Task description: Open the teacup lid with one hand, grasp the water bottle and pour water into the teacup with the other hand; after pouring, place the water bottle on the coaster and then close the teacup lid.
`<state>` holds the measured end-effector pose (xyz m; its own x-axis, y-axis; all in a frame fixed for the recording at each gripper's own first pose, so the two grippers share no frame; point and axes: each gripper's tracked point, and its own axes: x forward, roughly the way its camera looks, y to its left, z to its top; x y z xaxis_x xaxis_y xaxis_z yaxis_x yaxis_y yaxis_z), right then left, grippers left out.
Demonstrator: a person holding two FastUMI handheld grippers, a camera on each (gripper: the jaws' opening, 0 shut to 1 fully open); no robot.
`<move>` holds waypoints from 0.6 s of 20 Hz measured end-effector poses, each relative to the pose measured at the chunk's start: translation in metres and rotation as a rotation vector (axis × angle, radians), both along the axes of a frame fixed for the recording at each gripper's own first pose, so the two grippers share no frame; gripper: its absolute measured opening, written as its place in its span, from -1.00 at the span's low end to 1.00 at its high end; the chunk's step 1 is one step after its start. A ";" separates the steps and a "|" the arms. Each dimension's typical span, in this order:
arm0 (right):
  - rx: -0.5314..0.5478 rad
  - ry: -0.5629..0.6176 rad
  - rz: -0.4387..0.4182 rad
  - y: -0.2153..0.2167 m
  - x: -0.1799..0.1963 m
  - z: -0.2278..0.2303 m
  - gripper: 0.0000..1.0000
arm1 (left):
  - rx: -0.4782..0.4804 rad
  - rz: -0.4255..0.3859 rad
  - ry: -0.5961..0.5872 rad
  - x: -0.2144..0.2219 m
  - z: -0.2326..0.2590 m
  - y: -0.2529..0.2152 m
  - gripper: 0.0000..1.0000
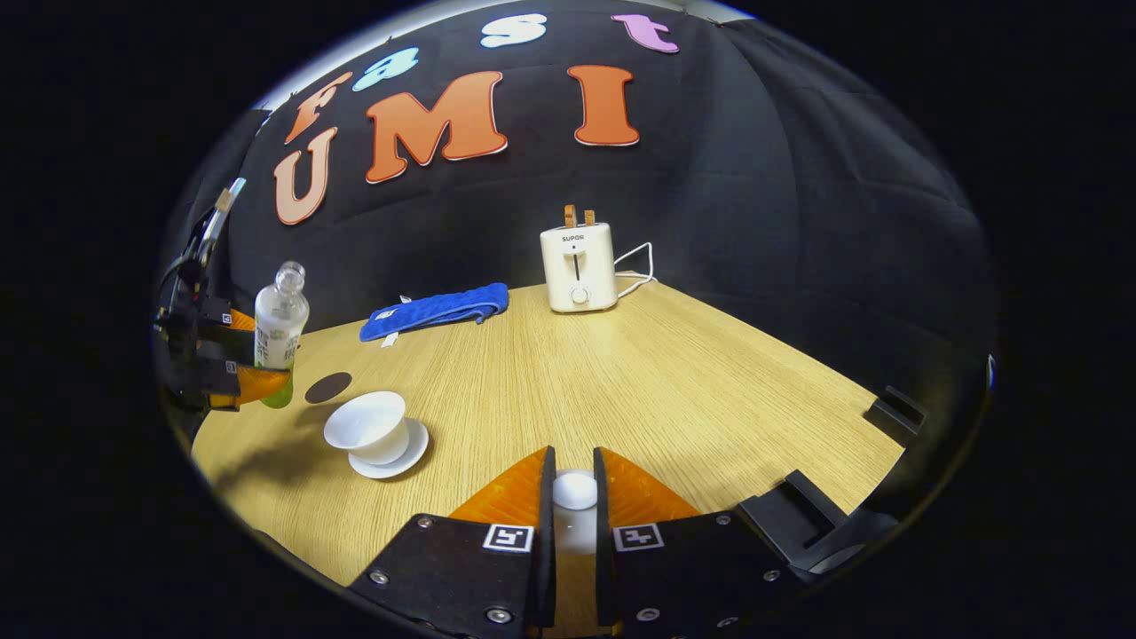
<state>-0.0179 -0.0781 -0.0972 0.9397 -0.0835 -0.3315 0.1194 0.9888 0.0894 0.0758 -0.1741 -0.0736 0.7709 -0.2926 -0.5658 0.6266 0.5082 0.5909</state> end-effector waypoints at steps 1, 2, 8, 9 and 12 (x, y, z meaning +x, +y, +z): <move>-0.003 0.001 0.003 0.002 0.000 0.000 -0.63 | -0.062 0.029 0.016 -0.002 0.004 0.002 0.18; -0.002 0.002 0.007 0.003 0.001 0.001 -0.63 | -0.120 0.050 0.033 -0.002 0.009 0.002 0.25; 0.002 0.006 0.016 0.008 0.001 0.005 -0.63 | -0.380 0.160 0.104 0.006 0.034 0.017 0.18; 0.009 0.004 0.017 0.009 0.001 0.006 -0.63 | -0.432 0.177 0.112 0.012 0.040 0.021 0.24; 0.001 0.012 0.017 0.011 0.004 0.005 -0.63 | -0.576 0.232 0.099 0.044 0.048 0.033 0.24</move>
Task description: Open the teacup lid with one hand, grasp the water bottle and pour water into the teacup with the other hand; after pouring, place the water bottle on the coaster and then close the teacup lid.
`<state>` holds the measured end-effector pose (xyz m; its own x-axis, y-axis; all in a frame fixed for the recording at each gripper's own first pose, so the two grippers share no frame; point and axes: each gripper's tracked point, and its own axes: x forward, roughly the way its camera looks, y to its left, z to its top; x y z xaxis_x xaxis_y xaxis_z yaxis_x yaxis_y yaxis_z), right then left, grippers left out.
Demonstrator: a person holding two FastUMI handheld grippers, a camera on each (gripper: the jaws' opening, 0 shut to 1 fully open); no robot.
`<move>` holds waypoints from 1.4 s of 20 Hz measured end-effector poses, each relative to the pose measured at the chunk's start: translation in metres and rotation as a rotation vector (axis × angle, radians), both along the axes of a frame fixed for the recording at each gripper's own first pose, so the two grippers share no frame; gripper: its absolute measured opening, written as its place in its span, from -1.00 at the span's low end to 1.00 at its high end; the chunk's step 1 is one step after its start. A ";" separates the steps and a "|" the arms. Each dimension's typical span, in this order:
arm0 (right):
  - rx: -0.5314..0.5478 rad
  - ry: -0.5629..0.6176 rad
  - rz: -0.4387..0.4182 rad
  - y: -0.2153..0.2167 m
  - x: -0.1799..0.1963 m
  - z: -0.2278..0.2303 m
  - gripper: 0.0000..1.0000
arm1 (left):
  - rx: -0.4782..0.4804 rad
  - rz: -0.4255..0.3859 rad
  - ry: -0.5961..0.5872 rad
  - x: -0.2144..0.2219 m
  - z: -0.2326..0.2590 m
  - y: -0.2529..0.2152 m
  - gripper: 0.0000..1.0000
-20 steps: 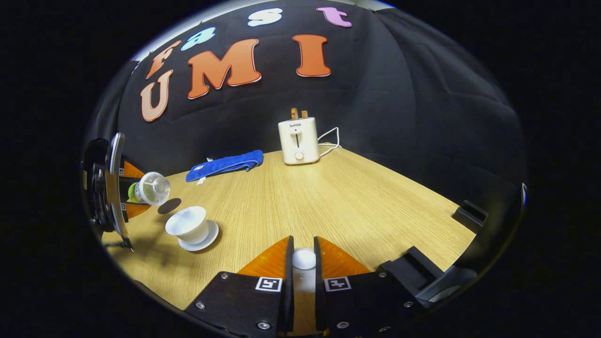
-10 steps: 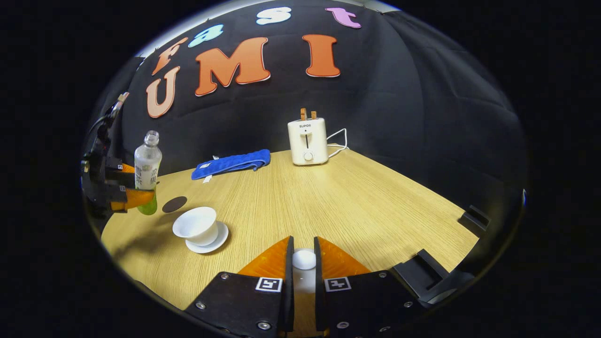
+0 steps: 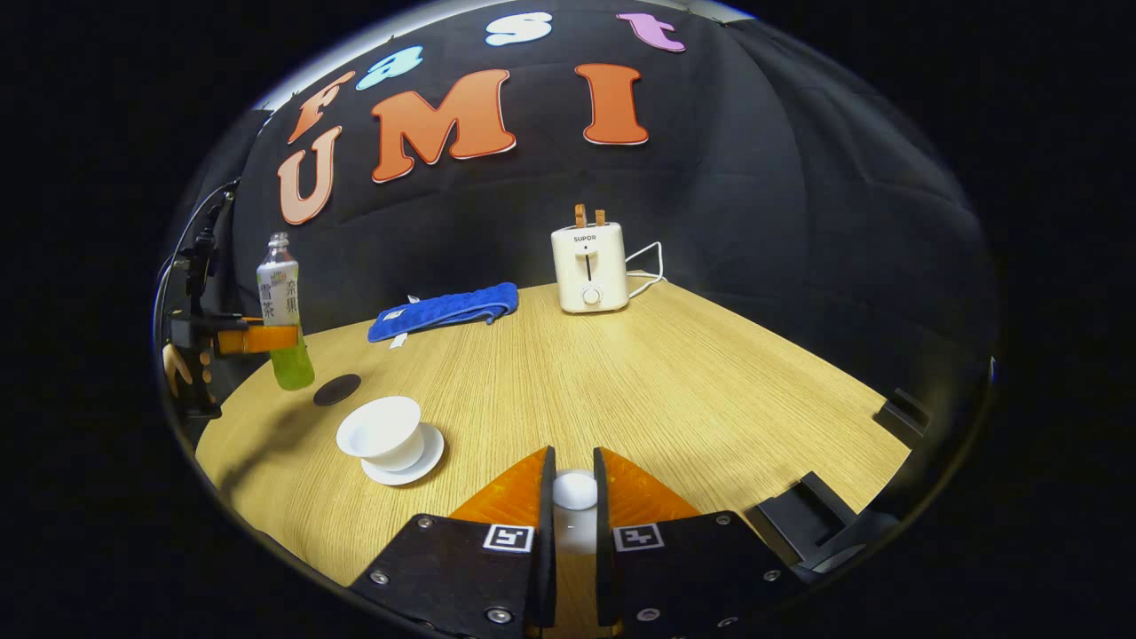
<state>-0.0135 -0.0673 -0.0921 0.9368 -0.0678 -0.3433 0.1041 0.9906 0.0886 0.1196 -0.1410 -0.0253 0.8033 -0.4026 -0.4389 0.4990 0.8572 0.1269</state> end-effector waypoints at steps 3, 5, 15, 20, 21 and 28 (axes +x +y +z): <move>-0.005 0.003 0.011 0.004 0.002 0.003 -0.63 | -0.113 0.038 0.001 0.029 0.001 0.006 0.19; -0.009 0.007 0.007 0.004 0.004 0.003 -0.63 | -0.142 0.054 0.007 0.035 -0.006 0.015 0.24; -0.025 0.042 -0.004 0.004 0.015 -0.003 -0.63 | -0.123 0.077 0.071 0.061 -0.064 0.026 0.24; -0.025 0.050 0.007 0.008 0.018 -0.005 -0.63 | -0.142 0.063 0.063 0.060 -0.066 0.024 0.24; -0.024 0.049 0.008 0.008 0.018 -0.004 -0.63 | -0.140 0.062 0.064 0.061 -0.066 0.024 0.22; -0.013 0.048 0.008 0.006 0.016 -0.004 -0.63 | -0.129 0.064 0.018 0.058 -0.067 0.023 0.42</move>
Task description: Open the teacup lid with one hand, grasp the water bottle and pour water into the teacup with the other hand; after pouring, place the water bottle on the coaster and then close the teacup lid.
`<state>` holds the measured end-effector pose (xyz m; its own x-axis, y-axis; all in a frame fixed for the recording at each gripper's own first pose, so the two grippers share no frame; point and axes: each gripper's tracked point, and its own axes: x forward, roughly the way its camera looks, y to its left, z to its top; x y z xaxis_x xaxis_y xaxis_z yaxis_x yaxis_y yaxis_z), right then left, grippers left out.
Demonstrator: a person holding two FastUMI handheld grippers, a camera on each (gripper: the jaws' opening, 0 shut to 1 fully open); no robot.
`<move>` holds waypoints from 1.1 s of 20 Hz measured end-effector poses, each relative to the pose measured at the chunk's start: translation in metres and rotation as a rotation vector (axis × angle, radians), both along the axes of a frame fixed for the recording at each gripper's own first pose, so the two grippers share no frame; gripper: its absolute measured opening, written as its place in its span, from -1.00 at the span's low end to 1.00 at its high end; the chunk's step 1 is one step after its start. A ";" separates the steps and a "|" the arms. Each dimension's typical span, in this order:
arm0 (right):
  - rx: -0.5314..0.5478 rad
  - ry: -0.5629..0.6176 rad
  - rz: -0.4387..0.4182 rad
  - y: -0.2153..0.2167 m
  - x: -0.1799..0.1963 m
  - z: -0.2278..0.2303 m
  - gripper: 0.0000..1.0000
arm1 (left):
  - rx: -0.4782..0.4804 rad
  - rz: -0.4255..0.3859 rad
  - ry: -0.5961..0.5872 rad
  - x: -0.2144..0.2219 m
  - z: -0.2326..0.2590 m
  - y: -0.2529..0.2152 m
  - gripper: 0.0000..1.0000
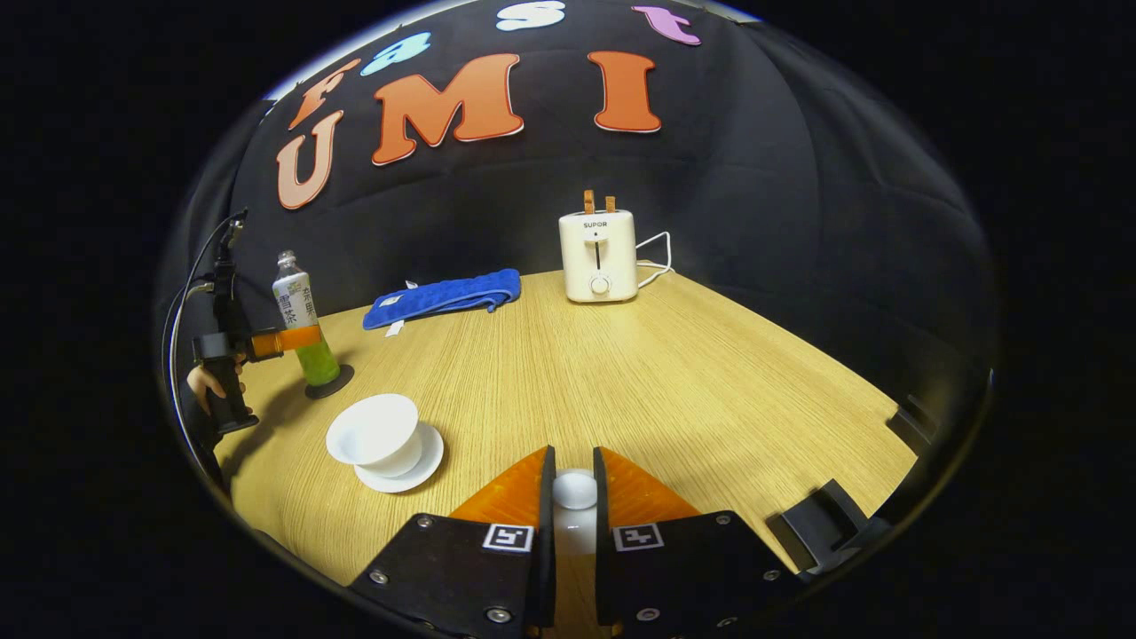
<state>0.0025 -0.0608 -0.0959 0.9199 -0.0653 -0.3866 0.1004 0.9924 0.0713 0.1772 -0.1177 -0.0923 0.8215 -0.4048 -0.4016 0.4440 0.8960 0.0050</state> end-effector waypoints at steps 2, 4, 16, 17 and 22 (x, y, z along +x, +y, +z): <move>0.004 -0.003 -0.001 0.000 -0.001 0.000 -0.63 | 0.007 0.002 0.006 -0.002 -0.004 -0.002 0.42; 0.004 -0.006 -0.001 0.001 -0.002 0.001 -0.63 | 0.014 0.008 0.014 -0.004 -0.009 -0.002 0.47; 0.007 -0.041 -0.002 0.000 -0.006 0.013 -0.63 | 0.073 0.090 -0.040 -0.038 0.003 0.015 1.00; 0.008 -0.046 0.001 0.001 -0.006 0.015 -0.63 | 0.082 0.100 -0.061 -0.048 0.010 0.019 1.00; -0.008 -0.082 0.048 0.020 0.001 0.033 -0.64 | 0.082 0.134 -0.116 -0.101 0.032 0.032 0.99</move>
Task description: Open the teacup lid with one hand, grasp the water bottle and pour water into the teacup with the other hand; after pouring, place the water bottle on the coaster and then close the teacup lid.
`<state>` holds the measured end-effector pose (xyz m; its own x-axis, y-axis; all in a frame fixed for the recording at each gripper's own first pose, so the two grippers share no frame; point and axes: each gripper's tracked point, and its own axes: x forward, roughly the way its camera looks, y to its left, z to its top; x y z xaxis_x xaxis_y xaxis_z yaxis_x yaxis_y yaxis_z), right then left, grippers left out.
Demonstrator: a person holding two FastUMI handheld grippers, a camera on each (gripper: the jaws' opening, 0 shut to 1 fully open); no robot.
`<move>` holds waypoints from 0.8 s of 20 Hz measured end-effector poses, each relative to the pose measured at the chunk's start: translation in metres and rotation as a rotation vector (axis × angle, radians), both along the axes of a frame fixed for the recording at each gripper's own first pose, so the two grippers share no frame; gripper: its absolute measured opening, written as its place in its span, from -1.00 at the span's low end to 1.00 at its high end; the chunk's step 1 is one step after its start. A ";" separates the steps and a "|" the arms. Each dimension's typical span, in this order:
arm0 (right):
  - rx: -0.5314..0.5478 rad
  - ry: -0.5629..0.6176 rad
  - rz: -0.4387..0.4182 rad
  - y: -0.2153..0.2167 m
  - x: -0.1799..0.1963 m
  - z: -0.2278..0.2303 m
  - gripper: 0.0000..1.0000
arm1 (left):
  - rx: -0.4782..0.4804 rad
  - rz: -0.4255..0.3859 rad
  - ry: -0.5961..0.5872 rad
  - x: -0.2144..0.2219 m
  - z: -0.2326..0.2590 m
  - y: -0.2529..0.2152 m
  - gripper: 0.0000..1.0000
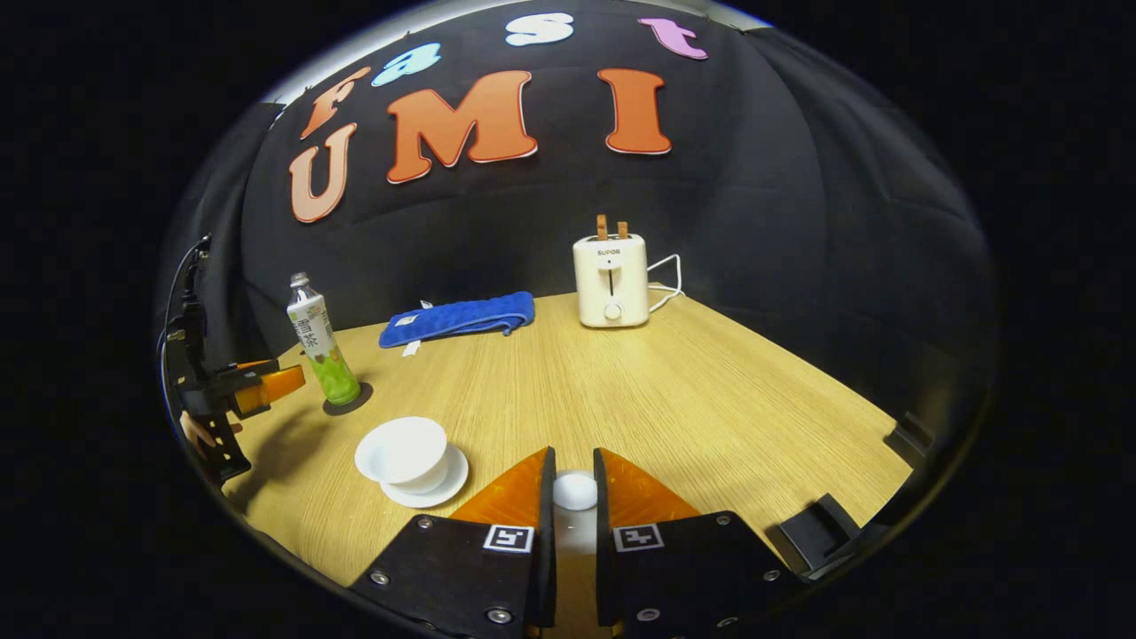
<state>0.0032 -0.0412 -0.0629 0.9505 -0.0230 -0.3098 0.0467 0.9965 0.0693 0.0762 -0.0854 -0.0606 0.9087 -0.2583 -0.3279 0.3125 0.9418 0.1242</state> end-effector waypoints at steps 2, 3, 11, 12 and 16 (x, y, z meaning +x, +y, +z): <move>-0.002 -0.022 0.035 0.016 0.006 0.010 -0.64 | -0.013 0.024 -0.008 -0.017 0.004 0.005 0.99; -0.002 -0.032 0.059 0.027 0.009 0.015 -0.64 | -0.024 0.041 -0.008 -0.025 0.005 0.009 0.99; -0.005 -0.074 0.216 0.113 0.037 0.027 -0.64 | -0.105 0.136 -0.017 -0.055 0.013 0.052 0.98; -0.005 -0.069 0.228 0.121 0.040 0.024 -0.64 | -0.108 0.150 -0.024 -0.055 0.015 0.060 0.98; -0.029 -0.050 0.239 0.133 0.048 0.012 -0.63 | -0.127 0.197 -0.051 -0.057 0.025 0.086 0.97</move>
